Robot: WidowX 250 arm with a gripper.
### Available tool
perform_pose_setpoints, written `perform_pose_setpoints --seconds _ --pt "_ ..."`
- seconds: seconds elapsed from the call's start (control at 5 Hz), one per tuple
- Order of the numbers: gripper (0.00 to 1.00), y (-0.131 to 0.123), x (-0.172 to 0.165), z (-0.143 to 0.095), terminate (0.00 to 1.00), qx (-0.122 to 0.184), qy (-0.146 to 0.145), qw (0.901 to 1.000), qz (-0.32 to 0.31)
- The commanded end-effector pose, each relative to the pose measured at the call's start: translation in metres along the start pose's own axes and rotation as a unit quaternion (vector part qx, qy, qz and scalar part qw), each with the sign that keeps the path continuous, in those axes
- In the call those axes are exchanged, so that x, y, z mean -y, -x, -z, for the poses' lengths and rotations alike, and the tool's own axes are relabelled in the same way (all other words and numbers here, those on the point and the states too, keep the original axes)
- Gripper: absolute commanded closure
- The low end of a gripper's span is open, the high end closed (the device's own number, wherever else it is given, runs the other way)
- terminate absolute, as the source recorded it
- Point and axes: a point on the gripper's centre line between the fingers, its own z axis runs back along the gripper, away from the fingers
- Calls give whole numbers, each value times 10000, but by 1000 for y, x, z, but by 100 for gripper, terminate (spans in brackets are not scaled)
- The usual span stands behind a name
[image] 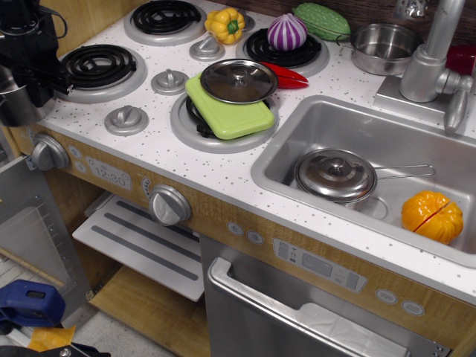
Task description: Put pot on stove which is near stove
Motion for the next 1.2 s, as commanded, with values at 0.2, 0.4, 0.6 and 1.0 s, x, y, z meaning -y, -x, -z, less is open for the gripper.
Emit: perform_pose_setpoints --seconds 0.2,0.4,0.6,1.0 --pt "100 -26 -6 -49 0 862 -473 9941 467" --pt "100 -38 0 -53 0 1046 -450 9907 749" --pt "100 -53 5 -53 0 1109 -405 9882 974" --pt "100 -79 1 -57 0 1185 -93 9846 1284"
